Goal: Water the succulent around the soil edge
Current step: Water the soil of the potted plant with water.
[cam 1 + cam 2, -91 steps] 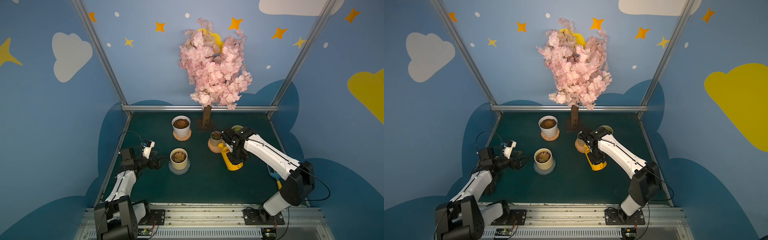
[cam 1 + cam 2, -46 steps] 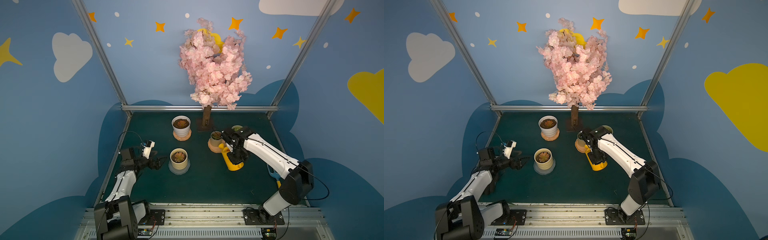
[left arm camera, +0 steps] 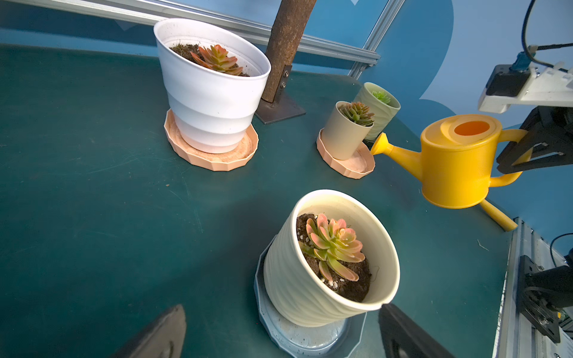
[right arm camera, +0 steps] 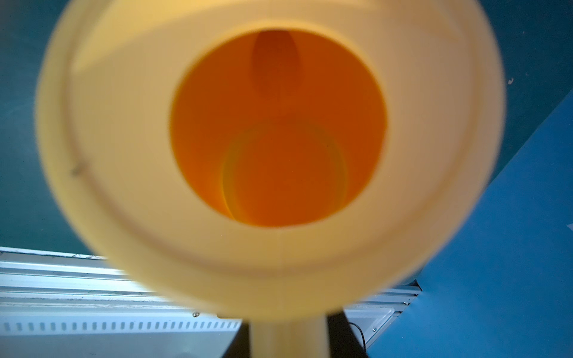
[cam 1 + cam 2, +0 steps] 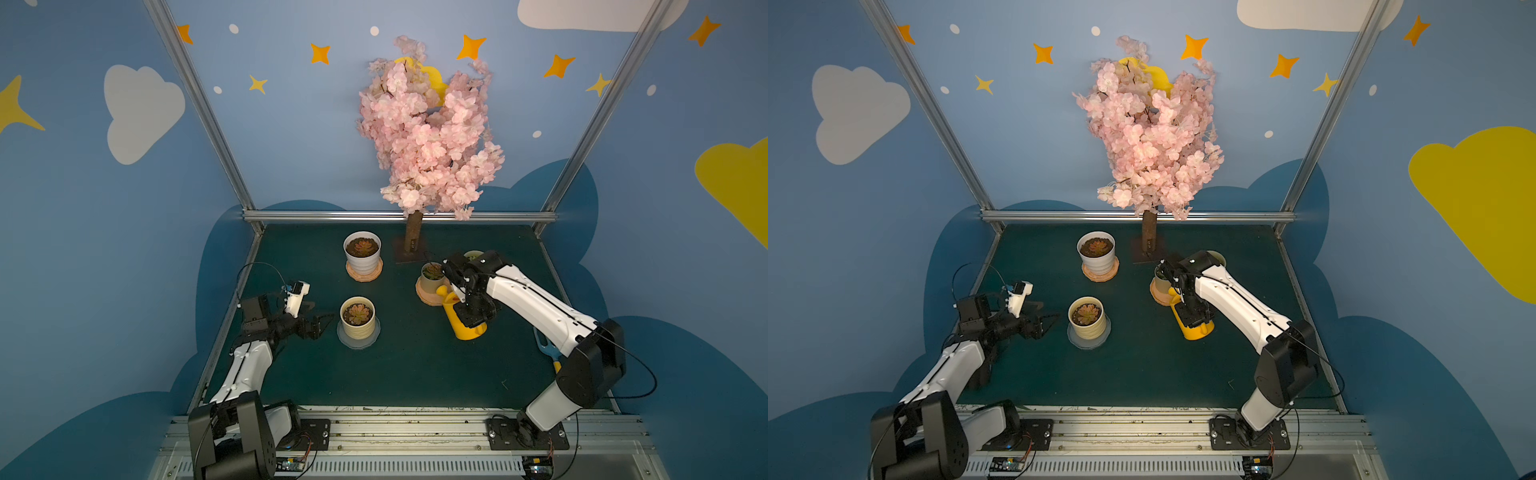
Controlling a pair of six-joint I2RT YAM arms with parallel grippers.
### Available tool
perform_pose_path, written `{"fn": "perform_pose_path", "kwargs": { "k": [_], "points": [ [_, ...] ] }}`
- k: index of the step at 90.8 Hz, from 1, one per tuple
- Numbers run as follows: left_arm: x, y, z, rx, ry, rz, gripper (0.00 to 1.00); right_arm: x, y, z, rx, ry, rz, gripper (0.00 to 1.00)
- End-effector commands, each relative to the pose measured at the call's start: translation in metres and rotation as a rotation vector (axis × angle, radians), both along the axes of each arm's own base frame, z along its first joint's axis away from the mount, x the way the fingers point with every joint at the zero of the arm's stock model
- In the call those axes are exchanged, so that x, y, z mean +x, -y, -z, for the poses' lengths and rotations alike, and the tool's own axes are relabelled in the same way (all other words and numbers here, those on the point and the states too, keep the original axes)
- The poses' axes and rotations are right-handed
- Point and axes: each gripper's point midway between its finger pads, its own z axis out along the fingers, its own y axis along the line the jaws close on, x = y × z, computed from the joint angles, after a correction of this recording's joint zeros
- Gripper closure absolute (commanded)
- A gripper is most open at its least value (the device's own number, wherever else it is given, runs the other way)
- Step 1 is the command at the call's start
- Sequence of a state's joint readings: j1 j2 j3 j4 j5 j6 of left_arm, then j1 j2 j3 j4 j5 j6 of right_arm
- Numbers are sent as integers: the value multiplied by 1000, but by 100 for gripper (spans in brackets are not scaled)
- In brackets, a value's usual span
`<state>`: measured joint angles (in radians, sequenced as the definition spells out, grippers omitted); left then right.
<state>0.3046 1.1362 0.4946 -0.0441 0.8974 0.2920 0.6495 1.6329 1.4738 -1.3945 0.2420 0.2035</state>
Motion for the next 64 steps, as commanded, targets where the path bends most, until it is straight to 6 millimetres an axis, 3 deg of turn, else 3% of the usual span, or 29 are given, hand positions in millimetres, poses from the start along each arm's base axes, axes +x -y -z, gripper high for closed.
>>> {"fn": "perform_pose_path", "kwargs": {
  "k": [1,64],
  "points": [
    [-3,3,1,4,13,15,0,0,2,-7,-6,-4,7,100],
    [-3,3,2,5,13,15,0,2,1,-8,-12,-10,4,100]
  ]
}}
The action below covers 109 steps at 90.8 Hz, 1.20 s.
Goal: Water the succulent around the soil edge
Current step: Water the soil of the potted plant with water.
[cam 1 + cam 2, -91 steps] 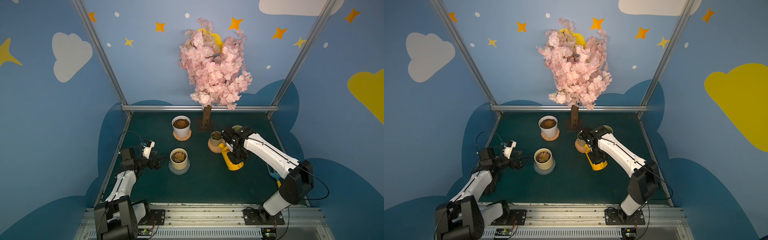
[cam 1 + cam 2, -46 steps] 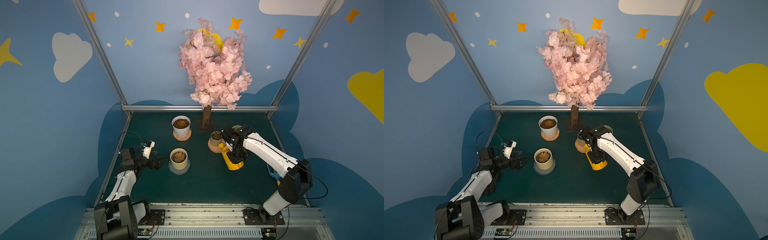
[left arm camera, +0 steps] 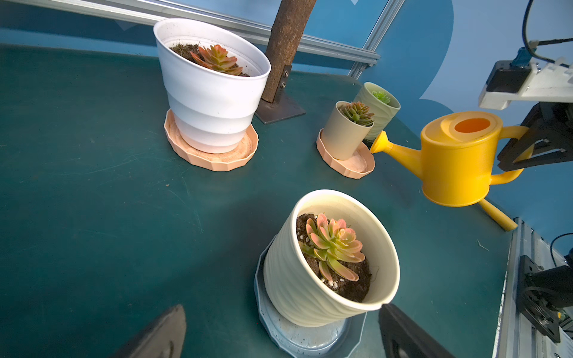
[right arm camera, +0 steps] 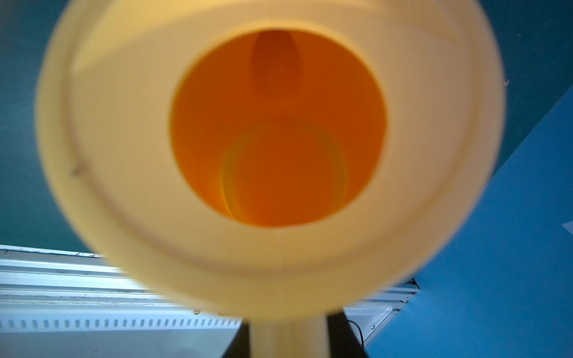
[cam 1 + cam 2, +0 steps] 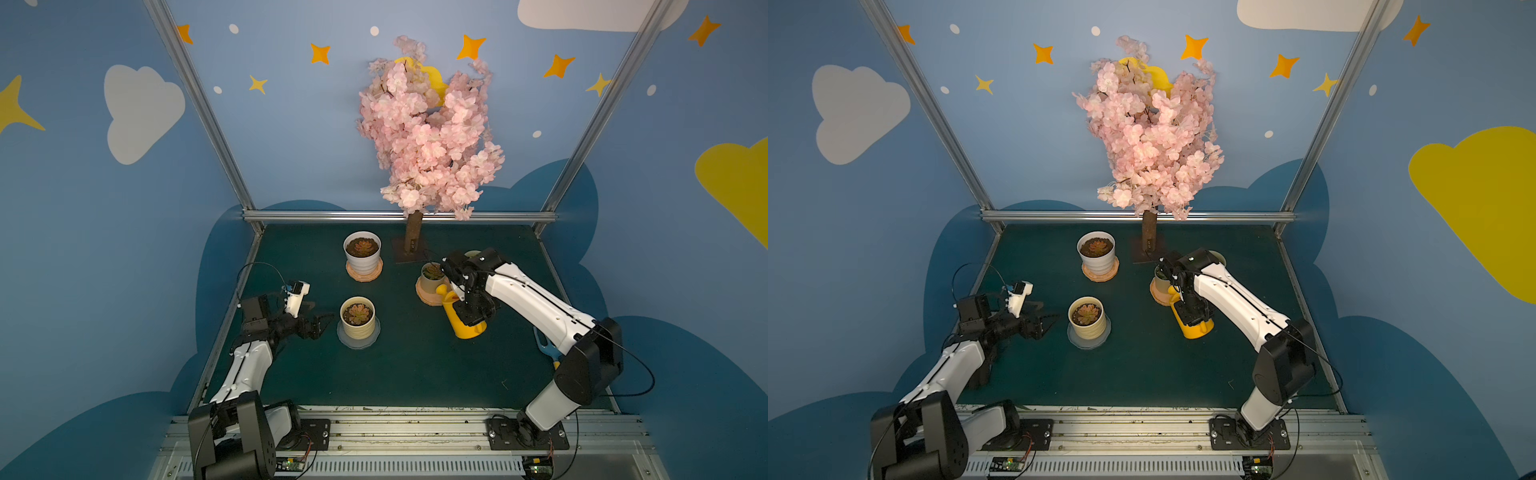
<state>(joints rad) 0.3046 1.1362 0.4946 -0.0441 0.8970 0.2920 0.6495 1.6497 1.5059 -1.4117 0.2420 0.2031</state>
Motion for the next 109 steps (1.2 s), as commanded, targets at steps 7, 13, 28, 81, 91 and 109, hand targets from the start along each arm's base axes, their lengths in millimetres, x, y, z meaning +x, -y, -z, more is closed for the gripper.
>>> {"fn": "perform_pose_path", "kwargs": {
  "k": [7,13,28,81,91,109],
  "points": [
    [-3,3,1,5,14,15,0,-1,3,-5,-11,-9,5,100],
    [-3,3,1,5,14,15,0,-1,3,-5,-11,-8,5,100],
    [-3,3,1,5,15,15,0,-1,3,-4,-12,-12,7,100],
    [-3,3,1,5,15,15,0,1,1,-2,-10,-9,11,100],
    [-3,3,1,5,15,15,0,1,1,-2,-10,-7,12,100],
    [-3,3,1,5,14,15,0,2,1,-2,-8,-4,12,100]
  ]
}}
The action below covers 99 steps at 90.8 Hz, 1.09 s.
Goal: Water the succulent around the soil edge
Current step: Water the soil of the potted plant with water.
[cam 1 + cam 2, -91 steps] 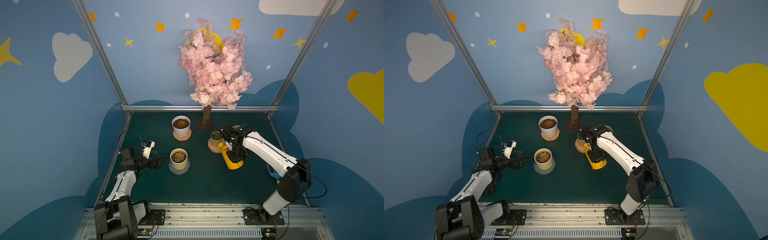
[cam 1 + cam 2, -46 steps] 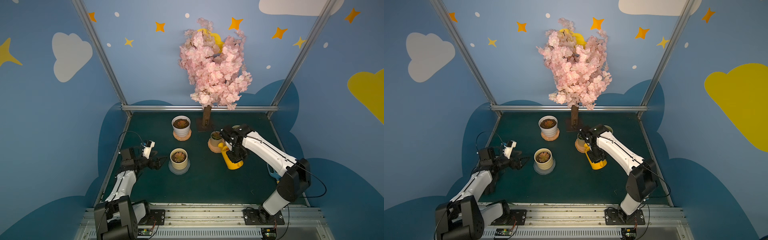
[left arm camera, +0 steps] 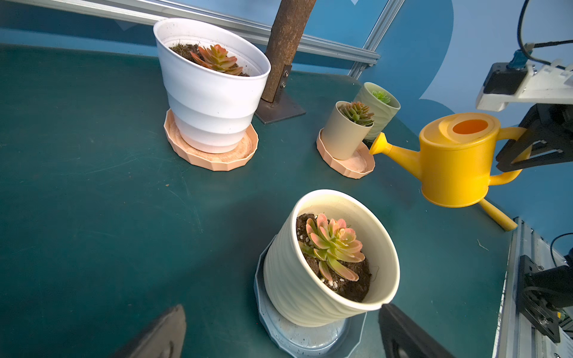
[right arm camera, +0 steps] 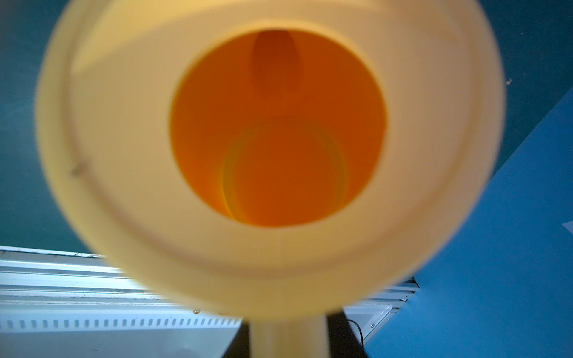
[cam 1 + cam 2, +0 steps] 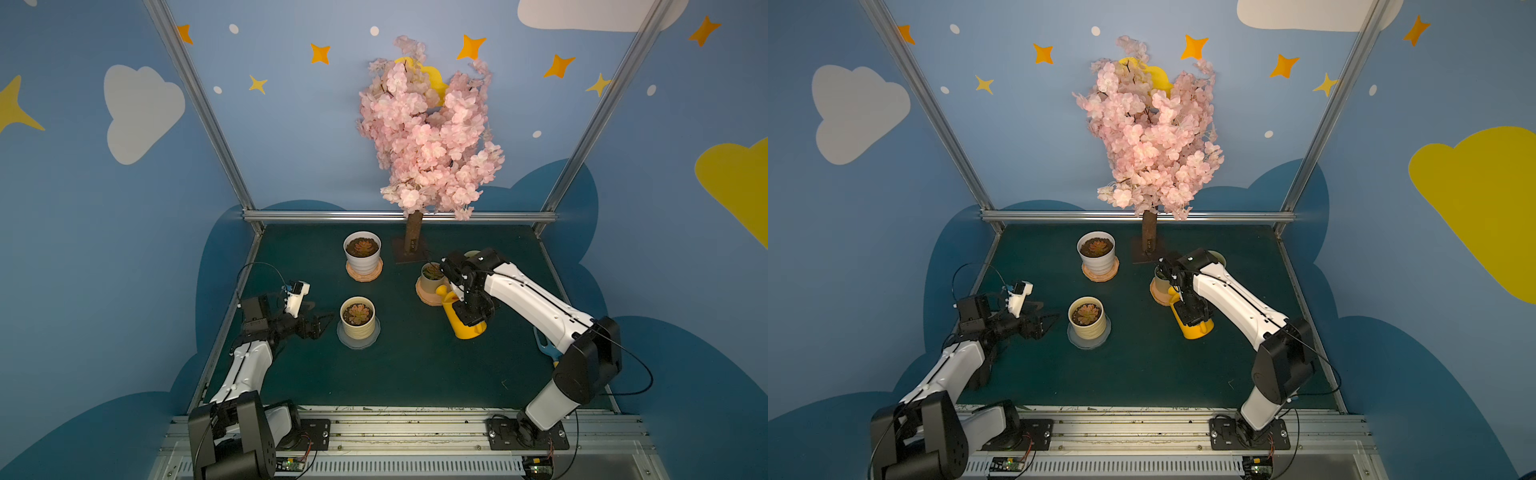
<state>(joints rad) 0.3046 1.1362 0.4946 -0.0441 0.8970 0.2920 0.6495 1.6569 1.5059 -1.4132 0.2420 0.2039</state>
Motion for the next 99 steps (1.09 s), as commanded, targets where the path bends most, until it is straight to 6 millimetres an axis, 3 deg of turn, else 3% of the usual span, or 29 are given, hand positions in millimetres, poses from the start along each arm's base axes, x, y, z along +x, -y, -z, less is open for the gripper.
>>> {"fn": "perform_pose_path", "kwargs": {
  "k": [1,99],
  "points": [
    [-4,3,2,5,13,15,0,2,1,-3,-3,3,10,100],
    [-4,3,1,7,17,16,0,-3,4,2,22,31,25,100]
  ]
}}
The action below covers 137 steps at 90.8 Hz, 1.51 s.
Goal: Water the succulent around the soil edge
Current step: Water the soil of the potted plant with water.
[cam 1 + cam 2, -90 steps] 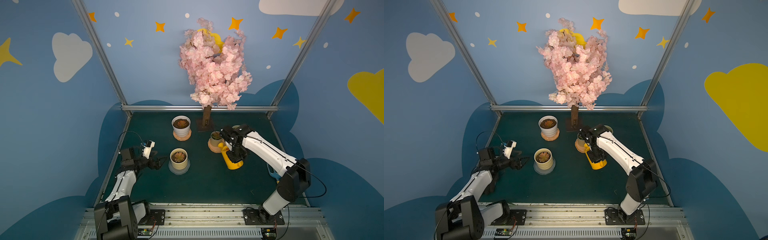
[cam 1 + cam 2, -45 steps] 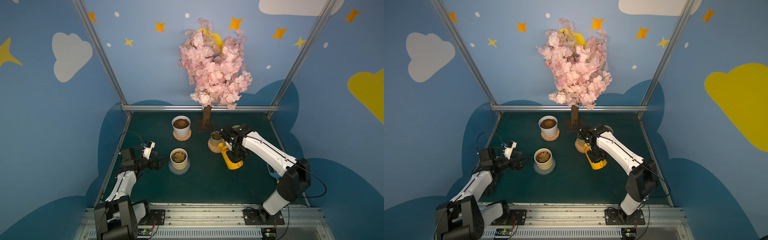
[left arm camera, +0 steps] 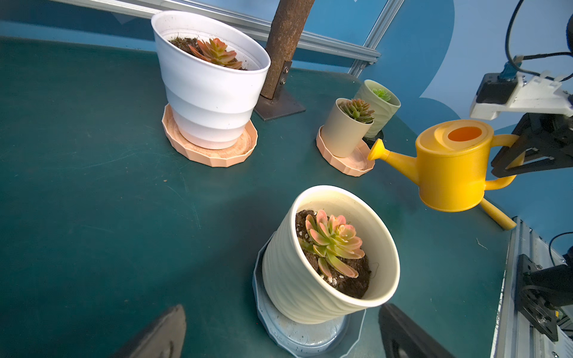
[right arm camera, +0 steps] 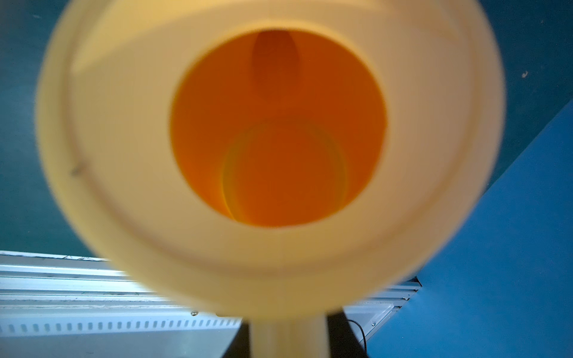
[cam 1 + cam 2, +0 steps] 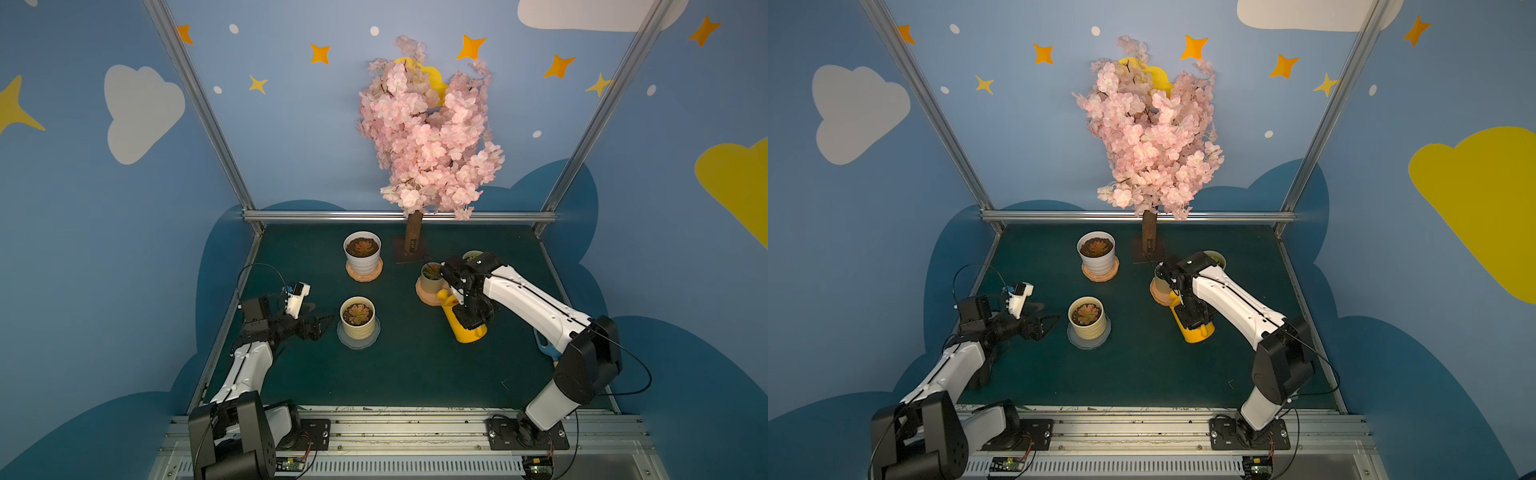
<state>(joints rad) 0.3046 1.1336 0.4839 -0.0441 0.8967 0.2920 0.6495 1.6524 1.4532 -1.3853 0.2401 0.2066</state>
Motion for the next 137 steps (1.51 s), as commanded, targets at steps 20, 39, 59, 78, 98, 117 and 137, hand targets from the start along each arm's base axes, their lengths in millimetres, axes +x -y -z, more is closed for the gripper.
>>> {"fn": "perform_pose_path", "kwargs": {
  "k": [20,39,59,78,98,117,137],
  "points": [
    [-2,2,-2,9,25,16,0,0,1,-6,46,59,28,100],
    [-2,2,-2,9,24,15,0,-1,-1,-5,80,87,33,100],
    [-2,2,-1,10,23,14,0,0,2,-6,97,142,47,100],
    [-2,2,-1,10,23,14,0,0,5,-7,130,211,66,100],
    [-2,2,-1,11,22,14,0,-3,10,-14,171,288,92,100],
    [-2,3,-2,11,27,17,0,-4,31,-22,161,394,194,100],
    [-3,4,-2,13,30,21,0,-6,53,-12,131,417,329,100]
  ]
}}
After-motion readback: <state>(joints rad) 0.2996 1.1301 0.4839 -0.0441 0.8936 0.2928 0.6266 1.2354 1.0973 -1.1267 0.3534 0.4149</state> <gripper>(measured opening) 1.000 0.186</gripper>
